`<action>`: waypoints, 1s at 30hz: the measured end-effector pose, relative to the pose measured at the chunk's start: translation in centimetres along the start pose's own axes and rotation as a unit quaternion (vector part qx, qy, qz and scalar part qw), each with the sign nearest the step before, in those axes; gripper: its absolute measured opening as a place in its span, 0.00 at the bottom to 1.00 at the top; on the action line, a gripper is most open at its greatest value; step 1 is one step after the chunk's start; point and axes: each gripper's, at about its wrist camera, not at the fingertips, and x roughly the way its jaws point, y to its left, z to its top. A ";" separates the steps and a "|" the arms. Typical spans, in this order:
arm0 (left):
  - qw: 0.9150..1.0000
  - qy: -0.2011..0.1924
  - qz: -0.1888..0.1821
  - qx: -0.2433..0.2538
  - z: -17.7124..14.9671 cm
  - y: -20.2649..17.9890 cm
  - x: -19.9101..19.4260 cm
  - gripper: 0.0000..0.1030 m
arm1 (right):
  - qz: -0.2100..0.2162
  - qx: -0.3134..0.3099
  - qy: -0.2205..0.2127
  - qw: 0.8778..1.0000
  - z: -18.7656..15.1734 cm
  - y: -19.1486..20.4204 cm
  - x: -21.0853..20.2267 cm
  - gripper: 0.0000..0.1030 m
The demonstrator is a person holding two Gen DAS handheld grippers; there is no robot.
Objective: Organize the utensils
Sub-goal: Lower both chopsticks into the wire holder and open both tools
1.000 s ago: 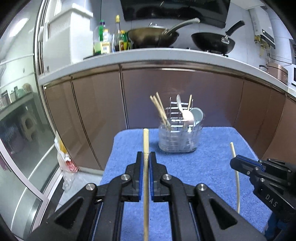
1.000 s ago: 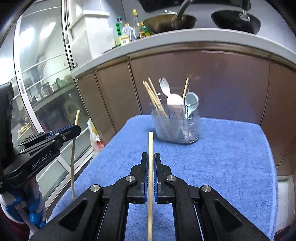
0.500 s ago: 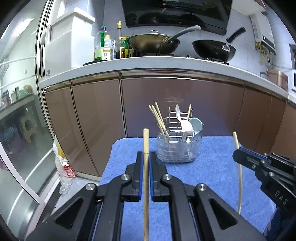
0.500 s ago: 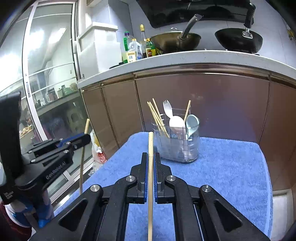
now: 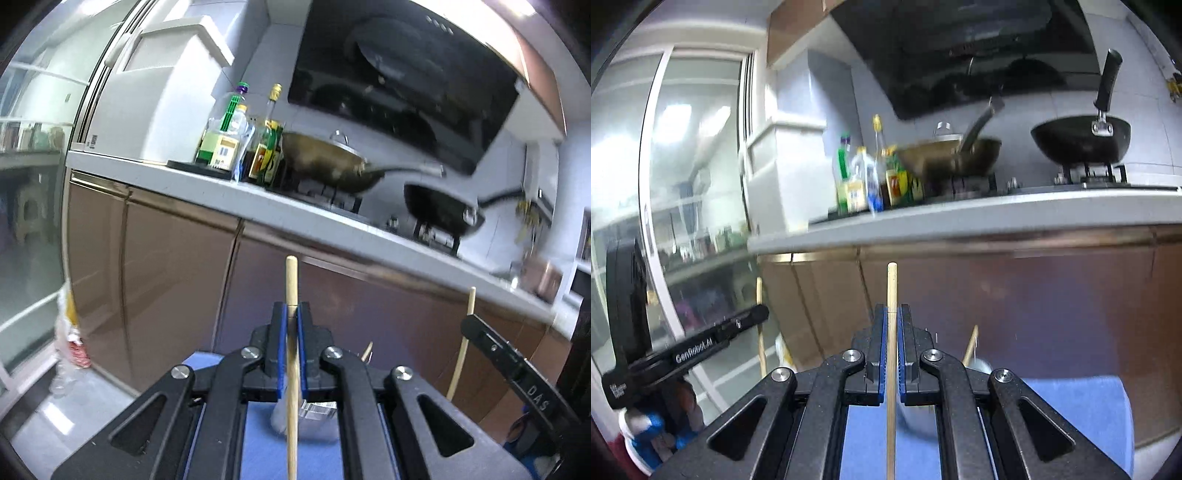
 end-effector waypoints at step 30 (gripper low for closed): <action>0.998 -0.058 0.022 -0.021 -4.3 -2.3 15.1 0.11 | -0.087 0.018 -0.031 0.996 -4.4 -8.1 10.6 0.06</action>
